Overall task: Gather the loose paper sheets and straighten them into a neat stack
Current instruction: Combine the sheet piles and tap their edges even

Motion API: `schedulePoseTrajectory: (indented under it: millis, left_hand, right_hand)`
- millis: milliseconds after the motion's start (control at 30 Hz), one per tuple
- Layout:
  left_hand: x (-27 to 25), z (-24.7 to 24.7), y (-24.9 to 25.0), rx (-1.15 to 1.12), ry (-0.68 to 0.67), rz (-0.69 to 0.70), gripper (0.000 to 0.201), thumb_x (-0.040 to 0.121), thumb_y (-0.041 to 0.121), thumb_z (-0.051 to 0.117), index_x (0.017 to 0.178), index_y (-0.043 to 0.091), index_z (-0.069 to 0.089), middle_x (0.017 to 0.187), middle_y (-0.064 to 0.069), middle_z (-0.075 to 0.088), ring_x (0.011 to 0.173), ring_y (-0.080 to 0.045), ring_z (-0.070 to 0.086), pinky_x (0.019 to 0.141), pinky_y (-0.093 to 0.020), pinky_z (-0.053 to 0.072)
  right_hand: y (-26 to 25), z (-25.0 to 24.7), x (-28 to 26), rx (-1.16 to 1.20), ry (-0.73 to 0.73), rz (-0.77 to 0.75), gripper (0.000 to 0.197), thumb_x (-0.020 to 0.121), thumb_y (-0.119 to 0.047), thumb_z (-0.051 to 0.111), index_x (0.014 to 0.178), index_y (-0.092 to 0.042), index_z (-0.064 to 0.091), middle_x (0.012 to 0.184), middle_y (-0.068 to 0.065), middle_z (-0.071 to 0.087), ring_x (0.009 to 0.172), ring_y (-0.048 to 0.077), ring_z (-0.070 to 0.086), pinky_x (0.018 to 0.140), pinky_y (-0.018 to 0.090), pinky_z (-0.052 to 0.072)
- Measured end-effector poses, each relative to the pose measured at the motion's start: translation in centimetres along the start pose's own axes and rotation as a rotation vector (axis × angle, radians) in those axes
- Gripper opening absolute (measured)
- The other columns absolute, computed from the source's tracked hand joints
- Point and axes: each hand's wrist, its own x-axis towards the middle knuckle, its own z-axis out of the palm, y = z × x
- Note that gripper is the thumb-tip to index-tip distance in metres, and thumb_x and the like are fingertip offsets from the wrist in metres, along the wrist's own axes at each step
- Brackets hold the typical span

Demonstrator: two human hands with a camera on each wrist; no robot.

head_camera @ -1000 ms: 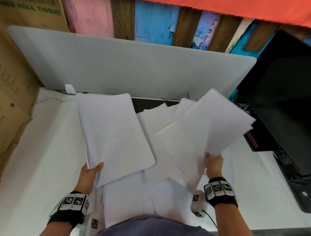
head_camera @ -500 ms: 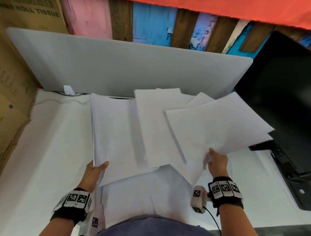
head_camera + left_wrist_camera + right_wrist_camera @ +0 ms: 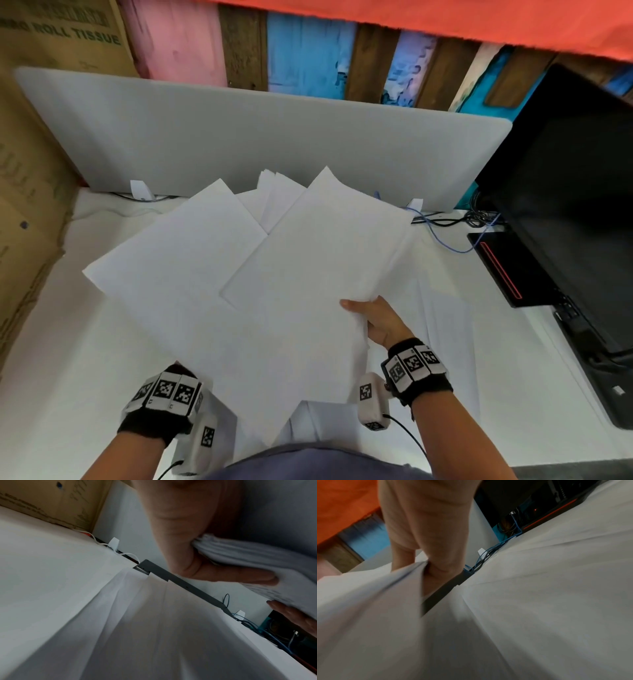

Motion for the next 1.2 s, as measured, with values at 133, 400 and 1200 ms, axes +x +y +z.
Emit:
schedulePoseTrajectory:
  millis: [133,400,1200]
  left_hand:
    - [6.9,1.8,-3.9,-0.745,-0.120,0.011,0.076,0.059,0.059,0.059,0.116,0.009,0.056,0.124,-0.018,0.060,0.115,-0.039,0.052,0.104,-0.047,0.039]
    - [-4.9,-3.2,11.8,-1.580,-0.438,0.285,0.090,0.054,0.082,0.054,0.120,0.022,0.063,0.124,-0.006,0.063,0.114,-0.024,0.060,0.094,-0.042,0.050]
    - [-6.0,-5.4,19.8,-0.790,-0.169,0.593,0.086,0.028,0.057,0.087,0.103,0.023,0.062,0.093,0.014,0.074,0.092,-0.004,0.068,0.075,-0.015,0.054]
  right_hand:
    - [0.0,-0.4,0.1,0.018,0.097,-0.031,0.045,0.066,-0.004,0.078,0.107,0.005,0.063,0.105,0.021,0.067,0.090,0.030,0.067,0.082,0.042,0.056]
    - [-0.5,-2.5,0.6,0.011,0.178,-0.037,0.043,0.076,-0.004,0.072,0.116,0.006,0.057,0.109,0.018,0.067,0.095,0.029,0.066,0.081,0.036,0.057]
    - [-3.1,-2.0,-2.7,-0.255,0.136,-0.523,0.048,0.068,-0.007,0.077,0.112,-0.011,0.060,0.108,0.005,0.069,0.099,0.014,0.066,0.093,0.033,0.051]
